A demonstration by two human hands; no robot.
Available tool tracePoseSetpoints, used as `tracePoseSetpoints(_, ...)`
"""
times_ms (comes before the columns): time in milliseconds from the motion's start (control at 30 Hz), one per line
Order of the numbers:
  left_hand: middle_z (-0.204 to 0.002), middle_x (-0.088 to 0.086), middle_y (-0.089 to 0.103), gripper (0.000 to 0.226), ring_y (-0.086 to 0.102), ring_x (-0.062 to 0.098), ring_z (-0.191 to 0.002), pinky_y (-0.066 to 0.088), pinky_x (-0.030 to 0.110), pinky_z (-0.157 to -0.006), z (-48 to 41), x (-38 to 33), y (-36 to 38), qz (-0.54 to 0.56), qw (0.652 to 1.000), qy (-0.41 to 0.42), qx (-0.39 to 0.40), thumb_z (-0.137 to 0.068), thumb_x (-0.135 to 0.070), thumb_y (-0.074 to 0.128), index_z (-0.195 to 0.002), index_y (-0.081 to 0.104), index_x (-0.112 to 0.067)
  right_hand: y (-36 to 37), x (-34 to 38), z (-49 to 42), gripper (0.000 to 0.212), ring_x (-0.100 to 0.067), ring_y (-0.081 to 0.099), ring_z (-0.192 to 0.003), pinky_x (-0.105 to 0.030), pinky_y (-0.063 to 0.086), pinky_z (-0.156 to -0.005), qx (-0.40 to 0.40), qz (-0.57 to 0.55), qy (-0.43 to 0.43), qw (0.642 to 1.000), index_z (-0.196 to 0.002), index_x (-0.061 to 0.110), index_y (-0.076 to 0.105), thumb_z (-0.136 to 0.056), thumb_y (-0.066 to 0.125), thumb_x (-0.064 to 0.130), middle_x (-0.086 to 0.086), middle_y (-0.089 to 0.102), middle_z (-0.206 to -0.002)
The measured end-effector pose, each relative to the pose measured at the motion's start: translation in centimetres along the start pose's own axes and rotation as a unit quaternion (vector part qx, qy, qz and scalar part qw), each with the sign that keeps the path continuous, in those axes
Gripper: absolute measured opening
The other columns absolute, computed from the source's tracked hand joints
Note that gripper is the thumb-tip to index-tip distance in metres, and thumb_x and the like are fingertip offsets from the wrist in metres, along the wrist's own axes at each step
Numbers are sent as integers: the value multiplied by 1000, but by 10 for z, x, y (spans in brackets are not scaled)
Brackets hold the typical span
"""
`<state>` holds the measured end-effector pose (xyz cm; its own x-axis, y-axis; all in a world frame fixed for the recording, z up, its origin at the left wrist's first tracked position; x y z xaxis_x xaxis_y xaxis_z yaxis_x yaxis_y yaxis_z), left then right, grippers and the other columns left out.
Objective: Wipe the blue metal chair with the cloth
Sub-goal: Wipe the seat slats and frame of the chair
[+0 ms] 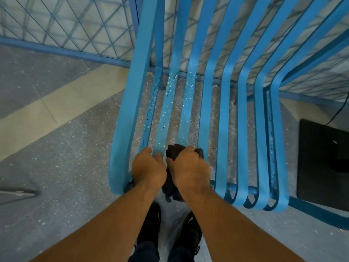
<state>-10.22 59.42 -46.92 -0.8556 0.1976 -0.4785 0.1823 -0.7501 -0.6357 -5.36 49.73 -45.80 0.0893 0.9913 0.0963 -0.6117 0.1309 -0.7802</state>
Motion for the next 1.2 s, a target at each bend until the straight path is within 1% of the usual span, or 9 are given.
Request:
tracePoseSetpoints(100,-115,12,63,31,60,29,-102,51,39,-84,-9,-2,1,-6,1000,-2,-18,-100,-28,43,-122,58,-10,-7,12,-15,30,-23,64,-84,-30,43,-64,33,58,-34,997,-102,11,65,-97,53,39,-7,69,-100)
tracePoseSetpoints(300,-124,12,60,33,56,29,-110,45,36,-89,-14,-3,2,24,998,10,-54,-100,-25,45,-126,57,-8,-8,13,-12,43,-22,63,-86,-30,41,-63,60,90,-33,994,-104,11,66,-97,49,51,-6,67,-102)
tracePoseSetpoints(400,-125,11,59,35,55,28,-113,41,32,-88,-15,-4,1,37,997,25,-70,-100,-26,46,-126,57,-7,-3,11,-11,29,-23,66,-90,-29,48,-64,46,45,-16,998,-105,10,63,-95,58,36,-8,68,-103)
tracePoseSetpoints(467,-123,11,60,34,55,27,-112,37,27,-83,-16,-4,1,43,995,29,-81,-100,-27,46,-125,57,-7,4,10,-5,38,-25,62,-102,-32,53,-76,25,37,-1,999,-119,4,56,-93,61,31,-12,64,-113)
tracePoseSetpoints(633,-109,7,62,28,48,12,-90,34,25,-74,-14,-4,4,60,992,40,-99,-101,-26,44,-113,61,-7,21,4,5,74,-30,46,-126,-41,44,-103,75,-51,20,996,-147,0,23,-88,64,22,-15,44,-140)
tracePoseSetpoints(867,-101,0,63,29,57,15,-90,42,26,-73,-17,-3,7,83,989,59,-103,-101,-31,43,-108,62,-11,8,7,-18,60,-27,60,-106,-35,55,-86,-66,-80,-53,993,-133,2,39,-92,61,40,-14,60,-119)
tracePoseSetpoints(1033,-89,-5,56,20,51,12,-81,35,26,-69,-15,-7,3,86,986,62,-126,-101,-28,43,-97,60,-17,-1,21,-50,63,-30,57,-112,-37,50,-94,-127,-64,-66,988,-140,-2,33,-97,50,41,-18,58,-125)
tracePoseSetpoints(1133,-88,-3,58,20,54,15,-82,39,28,-68,-16,-9,5,100,985,58,-130,-101,-30,41,-93,57,-20,12,20,-41,67,-33,55,-116,-38,50,-93,-112,-66,-52,990,-147,-3,20,-101,43,39,-20,48,-135)
tracePoseSetpoints(1200,-85,-4,58,22,54,14,-79,39,25,-62,-17,-13,6,107,985,47,-125,-102,-31,39,-94,57,-20,23,13,-35,63,-34,59,-110,-43,53,-87,-67,-117,-8,991,-144,3,24,-100,42,44,-17,50,-133)
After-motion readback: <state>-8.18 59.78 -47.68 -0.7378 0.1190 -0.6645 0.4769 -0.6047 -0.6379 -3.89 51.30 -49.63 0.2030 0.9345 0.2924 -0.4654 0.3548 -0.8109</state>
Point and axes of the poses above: each hand's wrist, its own z-axis away from the middle knuckle, its own y-axis out of the palm, x = y × z, the point moved 3 cm from there along -z, towards the middle knuckle
